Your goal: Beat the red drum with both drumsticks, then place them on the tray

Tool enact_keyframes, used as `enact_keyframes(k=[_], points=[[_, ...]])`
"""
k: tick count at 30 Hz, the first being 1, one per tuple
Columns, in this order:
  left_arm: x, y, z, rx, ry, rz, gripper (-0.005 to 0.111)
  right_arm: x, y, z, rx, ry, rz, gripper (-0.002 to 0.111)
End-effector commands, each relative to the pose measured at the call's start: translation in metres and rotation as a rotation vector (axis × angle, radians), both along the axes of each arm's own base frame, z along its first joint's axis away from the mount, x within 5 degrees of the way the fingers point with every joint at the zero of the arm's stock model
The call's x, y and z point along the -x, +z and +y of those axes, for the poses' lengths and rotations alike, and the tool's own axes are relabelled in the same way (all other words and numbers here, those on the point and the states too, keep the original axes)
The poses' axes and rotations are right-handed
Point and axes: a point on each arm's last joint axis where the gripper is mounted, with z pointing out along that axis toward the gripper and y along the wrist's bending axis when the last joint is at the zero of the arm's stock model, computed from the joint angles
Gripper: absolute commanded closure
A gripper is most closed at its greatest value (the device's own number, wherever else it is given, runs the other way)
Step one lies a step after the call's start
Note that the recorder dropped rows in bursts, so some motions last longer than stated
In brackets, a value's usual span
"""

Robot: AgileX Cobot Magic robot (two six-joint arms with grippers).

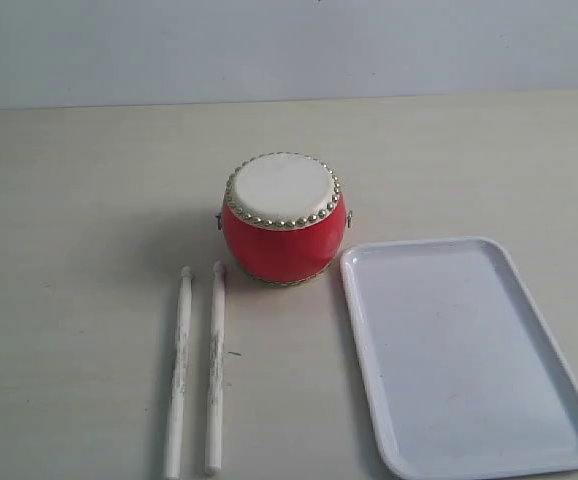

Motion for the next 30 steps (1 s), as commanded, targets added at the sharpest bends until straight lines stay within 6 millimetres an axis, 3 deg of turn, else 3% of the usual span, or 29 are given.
enact_keyframes(k=[1, 30], points=[[0.0003, 0.0019, 0.0000, 0.006, 0.002, -0.014, 0.107, 0.0002, -0.0009, -0.0005, 0.010, -0.006, -0.005, 0.108], [0.0000, 0.0029, 0.0000, 0.008, 0.004, -0.025, 0.107, 0.0002, -0.0009, -0.0005, 0.010, -0.006, -0.005, 0.108]])
